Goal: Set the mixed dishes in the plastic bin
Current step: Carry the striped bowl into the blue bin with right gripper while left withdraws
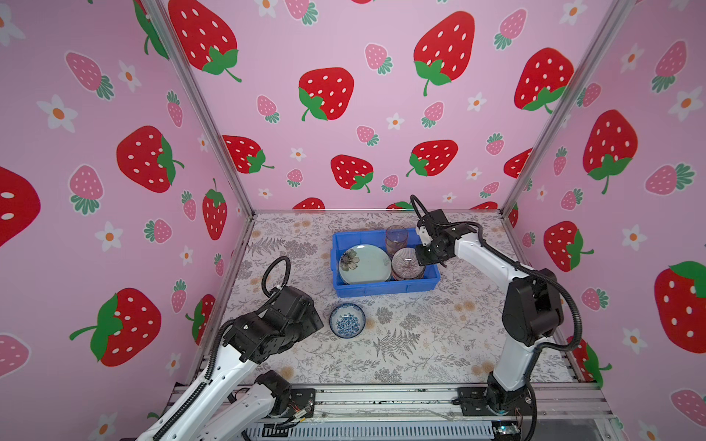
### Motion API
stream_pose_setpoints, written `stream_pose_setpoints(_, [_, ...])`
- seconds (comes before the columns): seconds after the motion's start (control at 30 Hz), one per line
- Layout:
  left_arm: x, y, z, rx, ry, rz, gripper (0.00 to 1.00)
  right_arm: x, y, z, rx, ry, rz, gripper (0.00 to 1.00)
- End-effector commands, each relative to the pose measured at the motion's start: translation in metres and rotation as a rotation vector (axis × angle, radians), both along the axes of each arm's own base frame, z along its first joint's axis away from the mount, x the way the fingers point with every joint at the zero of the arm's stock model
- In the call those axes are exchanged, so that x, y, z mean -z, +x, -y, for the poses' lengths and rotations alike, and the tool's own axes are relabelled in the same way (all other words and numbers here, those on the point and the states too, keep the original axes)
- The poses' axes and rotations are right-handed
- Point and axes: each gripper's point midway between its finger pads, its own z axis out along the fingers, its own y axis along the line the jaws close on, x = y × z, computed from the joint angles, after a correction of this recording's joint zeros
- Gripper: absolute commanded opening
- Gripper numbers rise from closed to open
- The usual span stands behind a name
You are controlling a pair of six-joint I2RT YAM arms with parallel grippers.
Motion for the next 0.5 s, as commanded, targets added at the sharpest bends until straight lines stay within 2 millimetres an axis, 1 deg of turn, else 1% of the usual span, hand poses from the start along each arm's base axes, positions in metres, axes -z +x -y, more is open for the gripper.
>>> stream_pose_setpoints(0.0, [-0.001, 0.004, 0.000, 0.007, 0.005, 0.009, 0.92, -0.015, 0.006, 0.001, -0.001, 0.021, 0.055, 0.00])
stream_pose_setpoints(0.1, [0.000, 0.005, 0.002, 0.011, 0.003, 0.004, 0.92, -0.013, 0.006, 0.003, 0.004, 0.017, 0.057, 0.00])
stream_pose_setpoints(0.2, [0.002, 0.007, 0.003, 0.012, 0.000, 0.001, 0.92, -0.011, 0.006, 0.004, 0.006, 0.011, 0.056, 0.08])
stream_pose_setpoints(0.3, [0.003, 0.010, 0.005, 0.019, -0.001, -0.005, 0.92, -0.010, 0.005, 0.005, 0.009, 0.010, 0.054, 0.22])
stream_pose_setpoints(0.33, [0.005, 0.011, 0.006, 0.021, -0.001, -0.007, 0.92, -0.009, 0.004, 0.005, 0.009, 0.008, 0.053, 0.28])
stream_pose_setpoints(0.37, [0.006, 0.012, 0.007, 0.025, 0.000, -0.010, 0.92, -0.010, 0.005, 0.006, 0.009, 0.007, 0.058, 0.36])
stream_pose_setpoints(0.4, [0.007, 0.013, 0.008, 0.029, 0.001, -0.014, 0.92, -0.013, 0.005, 0.006, 0.008, 0.007, 0.064, 0.43])
stream_pose_setpoints(0.43, [0.009, 0.015, 0.010, 0.033, 0.001, -0.017, 0.92, -0.018, 0.006, 0.007, 0.007, 0.003, 0.074, 0.48])
stream_pose_setpoints(0.47, [0.012, 0.017, 0.012, 0.040, 0.001, -0.025, 0.92, -0.025, 0.007, 0.008, 0.008, 0.000, 0.088, 0.51])
